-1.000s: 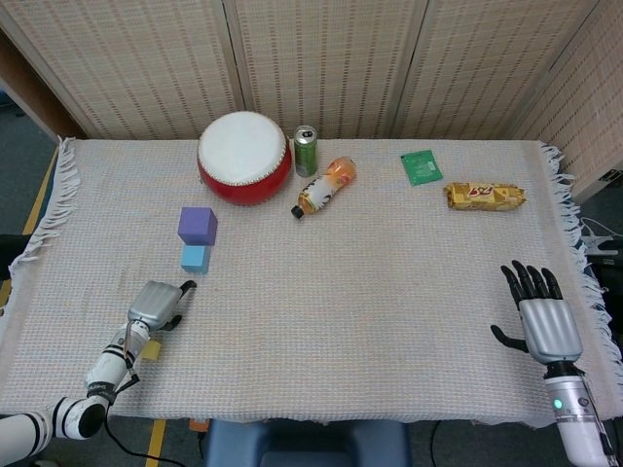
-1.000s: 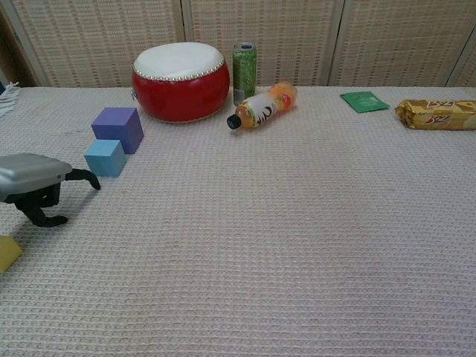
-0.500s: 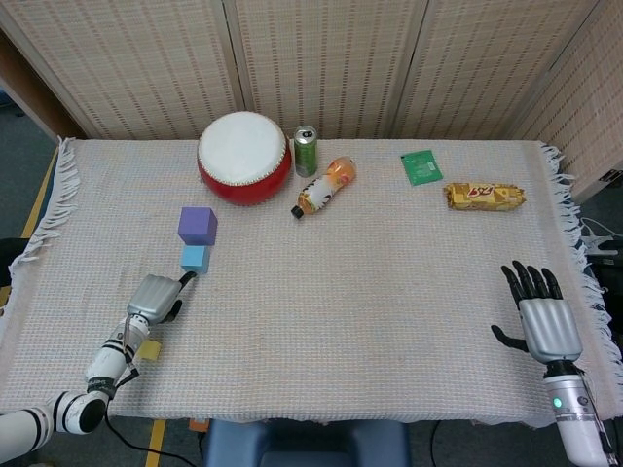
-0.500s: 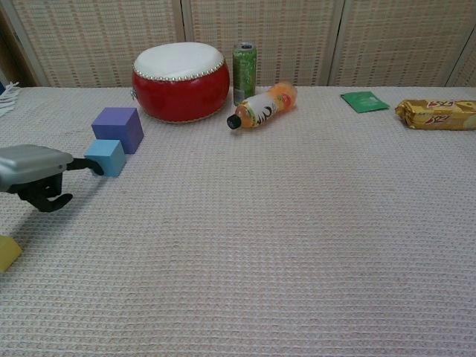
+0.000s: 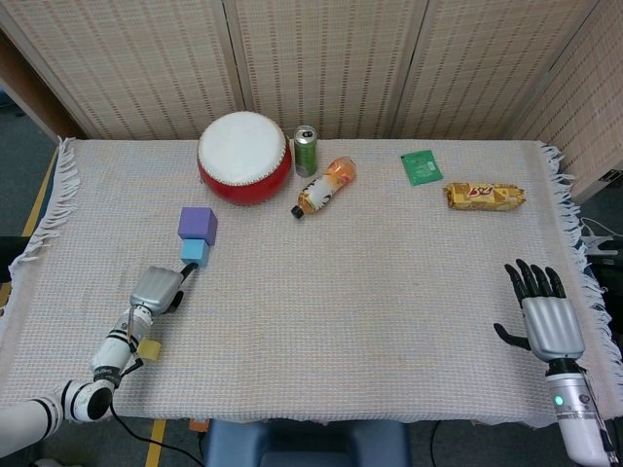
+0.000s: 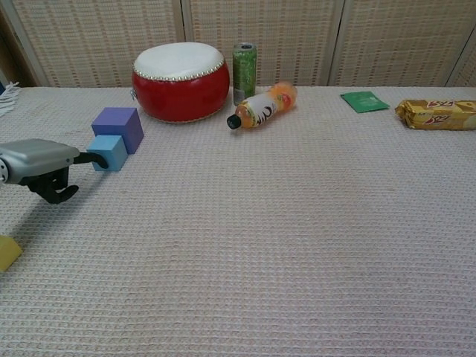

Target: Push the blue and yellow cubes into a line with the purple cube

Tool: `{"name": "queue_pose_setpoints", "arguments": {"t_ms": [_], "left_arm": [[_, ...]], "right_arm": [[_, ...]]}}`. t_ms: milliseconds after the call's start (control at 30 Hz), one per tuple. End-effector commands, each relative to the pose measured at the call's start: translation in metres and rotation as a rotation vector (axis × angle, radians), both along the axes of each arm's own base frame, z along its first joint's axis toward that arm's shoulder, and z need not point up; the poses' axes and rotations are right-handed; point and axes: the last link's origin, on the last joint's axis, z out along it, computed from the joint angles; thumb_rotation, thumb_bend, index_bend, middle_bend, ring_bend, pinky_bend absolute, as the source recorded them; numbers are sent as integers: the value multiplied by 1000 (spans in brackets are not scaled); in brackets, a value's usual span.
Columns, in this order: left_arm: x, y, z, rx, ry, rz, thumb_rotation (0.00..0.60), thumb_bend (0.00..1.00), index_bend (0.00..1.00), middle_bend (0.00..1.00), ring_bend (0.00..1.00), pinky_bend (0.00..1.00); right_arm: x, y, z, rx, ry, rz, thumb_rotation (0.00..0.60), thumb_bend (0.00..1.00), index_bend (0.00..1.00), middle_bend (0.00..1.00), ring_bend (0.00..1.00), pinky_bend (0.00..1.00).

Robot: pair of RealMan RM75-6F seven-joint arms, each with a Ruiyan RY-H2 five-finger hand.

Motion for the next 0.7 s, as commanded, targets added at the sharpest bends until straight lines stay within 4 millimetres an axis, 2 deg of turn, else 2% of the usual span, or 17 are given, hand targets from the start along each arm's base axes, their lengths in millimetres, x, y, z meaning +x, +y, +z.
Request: {"name": "queue_pose_setpoints", "arguments": {"t_ms": [33,333,500,700], "left_arm": [[-1,2,0,3,1,7,600,587,122,1000,1000,1000],[-1,7,0,9,-1,10,600,587,122,1000,1000,1000],[1,2,0,7,-2,-7,600,582,122,1000,1000,1000],[10,-16,6,26,-30,-55,600,463,132,1000,1000,1000]], "right_arm": [[0,0,0,2,1,-2,459,3,0,0,0,0],[0,-1,-1,1,3,-5,460,3,0,0,0,0],[0,-1,0,-4,4,-6,461,3,0,0,0,0],[2,2,-1,8,0,7,460,5,0,0,0,0]]}}
